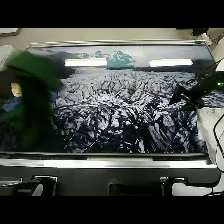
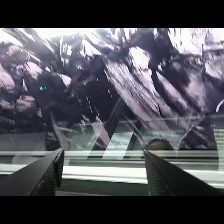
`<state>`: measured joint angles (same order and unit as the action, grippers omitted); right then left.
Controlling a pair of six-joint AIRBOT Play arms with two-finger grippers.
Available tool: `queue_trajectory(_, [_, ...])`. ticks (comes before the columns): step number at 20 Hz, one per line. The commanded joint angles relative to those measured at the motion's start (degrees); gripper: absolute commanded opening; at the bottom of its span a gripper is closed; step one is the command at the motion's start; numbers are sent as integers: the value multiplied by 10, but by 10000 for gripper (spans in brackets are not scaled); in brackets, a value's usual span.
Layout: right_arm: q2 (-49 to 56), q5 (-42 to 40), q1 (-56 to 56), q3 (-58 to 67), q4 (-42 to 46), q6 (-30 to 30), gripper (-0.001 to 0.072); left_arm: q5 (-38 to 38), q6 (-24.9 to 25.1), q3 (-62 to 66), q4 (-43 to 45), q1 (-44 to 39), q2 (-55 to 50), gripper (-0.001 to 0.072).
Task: Fold the clothes and pants, and hang the long-sleeved shirts on hangers.
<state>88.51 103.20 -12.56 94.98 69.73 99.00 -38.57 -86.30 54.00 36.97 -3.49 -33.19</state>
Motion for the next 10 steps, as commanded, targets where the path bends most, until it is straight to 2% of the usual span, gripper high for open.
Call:
queue_trajectory(1, [-5, 19, 0, 0, 3, -12, 569, 130, 2, -84, -4, -219, -84, 27])
queue_trajectory(3, [-14, 17, 0, 0, 21, -14, 569, 207, 2, -80, -4, -313, -200, 28])
queue_trajectory(4, [-19, 17, 0, 0, 30, -21, 569, 220, 2, -68, -4, -347, -267, 28])
queue_trajectory(5, [-23, 17, 0, 0, 41, -25, 569, 201, 2, -47, -4, -367, -329, 27])
queue_trajectory(7, [-33, 17, 0, 0, 56, -29, 569, 100, 2, 22, -6, -377, -447, 33])
queue_trajectory(8, [-37, 17, 0, 0, 60, -29, 569, 36, 2, 65, -6, -371, -494, 207])
queue_trajectory(9, [-39, 17, 0, 0, 59, -31, 571, -25, -2, 106, -6, -359, -526, 618])
queue_trajectory(10, [-41, 17, 0, 0, 59, -31, 584, -90, 4, 145, -4, -336, -545, 708])
